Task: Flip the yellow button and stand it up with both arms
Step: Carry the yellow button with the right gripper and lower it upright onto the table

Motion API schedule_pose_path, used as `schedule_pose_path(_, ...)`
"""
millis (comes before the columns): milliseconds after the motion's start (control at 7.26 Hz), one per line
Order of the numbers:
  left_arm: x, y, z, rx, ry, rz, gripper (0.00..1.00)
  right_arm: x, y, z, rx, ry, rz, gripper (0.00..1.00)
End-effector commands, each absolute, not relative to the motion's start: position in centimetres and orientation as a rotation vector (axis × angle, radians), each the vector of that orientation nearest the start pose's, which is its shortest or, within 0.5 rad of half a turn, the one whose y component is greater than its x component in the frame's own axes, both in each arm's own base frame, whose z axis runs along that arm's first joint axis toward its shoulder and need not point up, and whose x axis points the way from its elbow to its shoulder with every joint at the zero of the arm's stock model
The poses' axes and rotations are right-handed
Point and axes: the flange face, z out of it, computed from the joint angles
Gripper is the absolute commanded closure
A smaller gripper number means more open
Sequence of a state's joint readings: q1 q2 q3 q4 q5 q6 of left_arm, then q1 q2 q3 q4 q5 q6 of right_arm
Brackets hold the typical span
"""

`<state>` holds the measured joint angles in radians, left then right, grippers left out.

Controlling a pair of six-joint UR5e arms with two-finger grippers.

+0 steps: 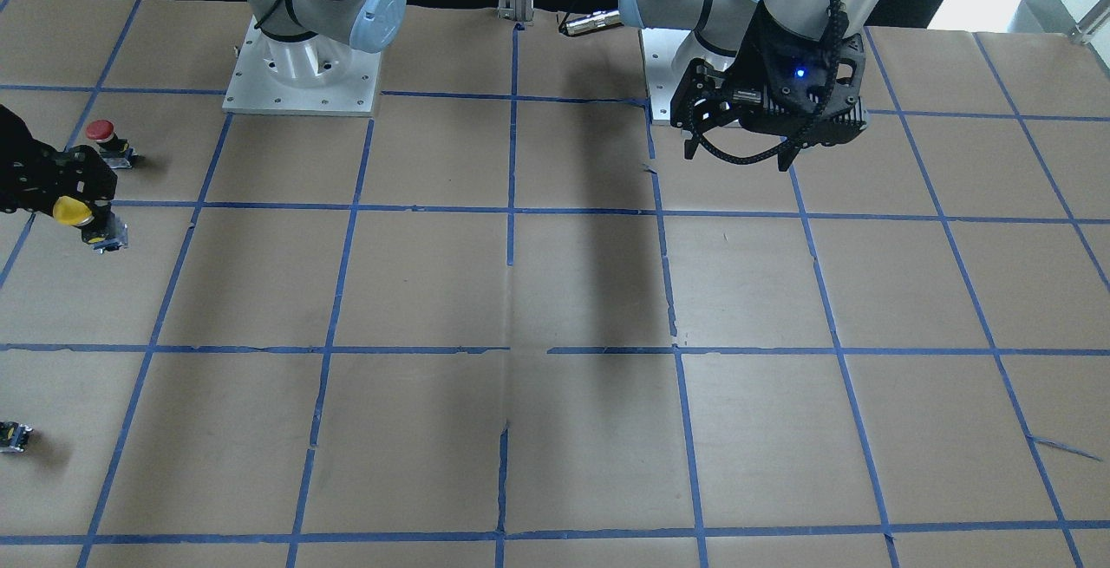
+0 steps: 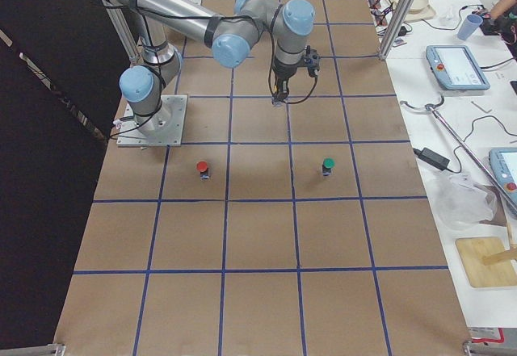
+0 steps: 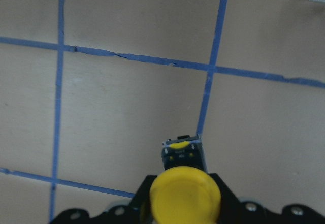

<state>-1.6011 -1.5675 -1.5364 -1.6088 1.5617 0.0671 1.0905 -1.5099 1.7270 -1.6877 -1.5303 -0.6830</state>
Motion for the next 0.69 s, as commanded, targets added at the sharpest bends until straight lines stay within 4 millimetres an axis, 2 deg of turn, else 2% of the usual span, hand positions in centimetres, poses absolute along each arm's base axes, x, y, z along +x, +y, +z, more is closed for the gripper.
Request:
schedule_pose_path(0, -14.0, -48.4, 49.8, 0.012, 3.150, 0.027, 0.01, -16.4, -48.1, 34.6, -0.796, 3.010, -0.016, 0.93)
schedule_pose_path(138, -13.7, -48.6, 49.7, 0.000, 3.149, 0.022, 0.01, -19.1, -46.8, 33.2, -1.042, 2.962, -0.064, 0.93)
schedule_pose_path(275, -13.3, -48.9, 49.6, -0.010, 3.149, 0.019, 0.01, -20.6, -46.2, 31.9, -1.242, 2.888, -0.075, 0.93)
schedule_pose_path(413, -12.7, -49.3, 49.3, -0.027, 3.151, 0.026, 0.02, -21.6, -46.4, 30.5, -1.343, 2.813, -0.088, 0.93)
schedule_pose_path(551, -12.7, -48.9, 49.1, 0.155, 3.146, 0.021, 0.06, -22.4, -47.1, 28.3, -1.402, 2.734, -0.168, 0.92)
